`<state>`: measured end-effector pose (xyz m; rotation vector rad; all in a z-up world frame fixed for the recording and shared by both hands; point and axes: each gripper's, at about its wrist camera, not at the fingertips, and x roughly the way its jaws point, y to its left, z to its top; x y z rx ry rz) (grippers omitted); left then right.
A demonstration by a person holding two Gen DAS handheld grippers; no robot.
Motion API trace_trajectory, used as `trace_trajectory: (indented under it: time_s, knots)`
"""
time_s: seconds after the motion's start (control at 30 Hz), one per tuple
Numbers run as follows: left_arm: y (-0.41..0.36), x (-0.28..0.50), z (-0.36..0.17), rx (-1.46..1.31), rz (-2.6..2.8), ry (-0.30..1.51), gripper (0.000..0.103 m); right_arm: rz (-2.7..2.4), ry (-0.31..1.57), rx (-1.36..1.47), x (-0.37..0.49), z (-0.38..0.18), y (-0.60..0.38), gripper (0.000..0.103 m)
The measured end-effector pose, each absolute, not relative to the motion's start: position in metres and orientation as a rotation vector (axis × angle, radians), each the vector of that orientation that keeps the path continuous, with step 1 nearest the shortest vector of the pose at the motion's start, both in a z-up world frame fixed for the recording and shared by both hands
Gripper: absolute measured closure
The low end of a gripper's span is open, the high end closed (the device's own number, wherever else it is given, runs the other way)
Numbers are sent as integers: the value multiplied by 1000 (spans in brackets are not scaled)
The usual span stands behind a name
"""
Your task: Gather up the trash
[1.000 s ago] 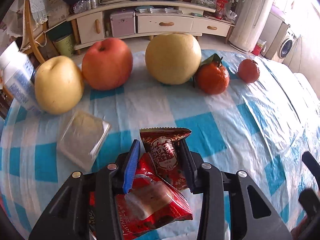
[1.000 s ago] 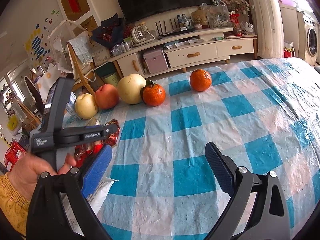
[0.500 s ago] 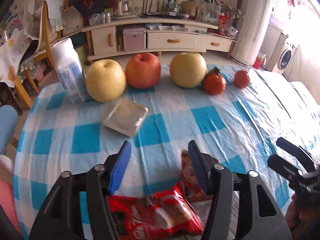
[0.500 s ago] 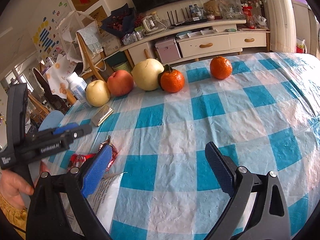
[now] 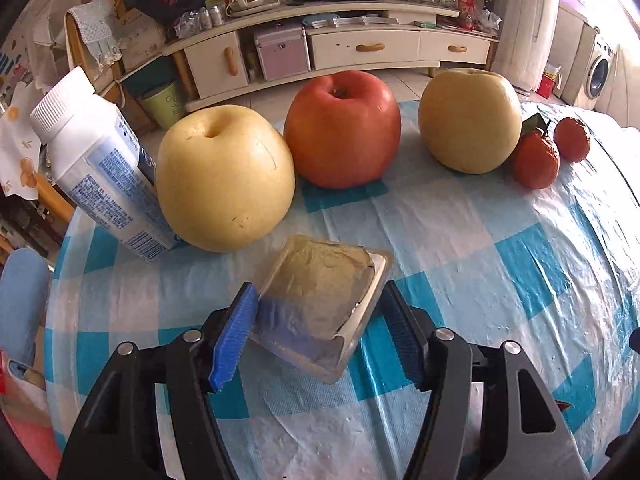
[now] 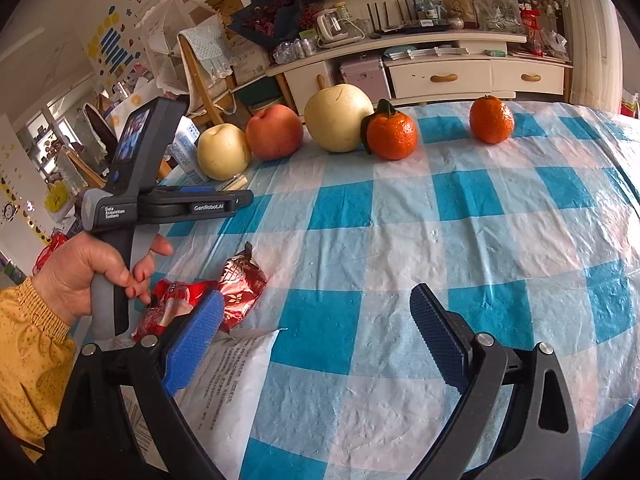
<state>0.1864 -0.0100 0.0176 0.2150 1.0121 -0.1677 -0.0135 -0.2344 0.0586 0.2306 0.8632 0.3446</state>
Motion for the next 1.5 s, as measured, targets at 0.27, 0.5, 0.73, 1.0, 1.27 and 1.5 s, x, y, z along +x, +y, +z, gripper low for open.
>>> trace_trajectory:
  time_s: [0.27,0.5,0.73,1.0,1.27,1.5]
  knots:
    - [-1,177,19,175,-125,966,84,423,880,202,-17,58,-219,8]
    - [13,156,23,122,-110,952,93,474,886,236,-15,56,-214,9]
    - [20,111,36,120,-137,911,93,550,903,283,-4,53,-202,28]
    - [33,66,61,146,-132,854,93,599,949,261,18,39,-194,29]
    - [60,11,66,96,-95,845,93,659,938,234,26,37,-186,28]
    - [80,-18,57,28,-69,839,93,683,960,221,38,35,-177,55]
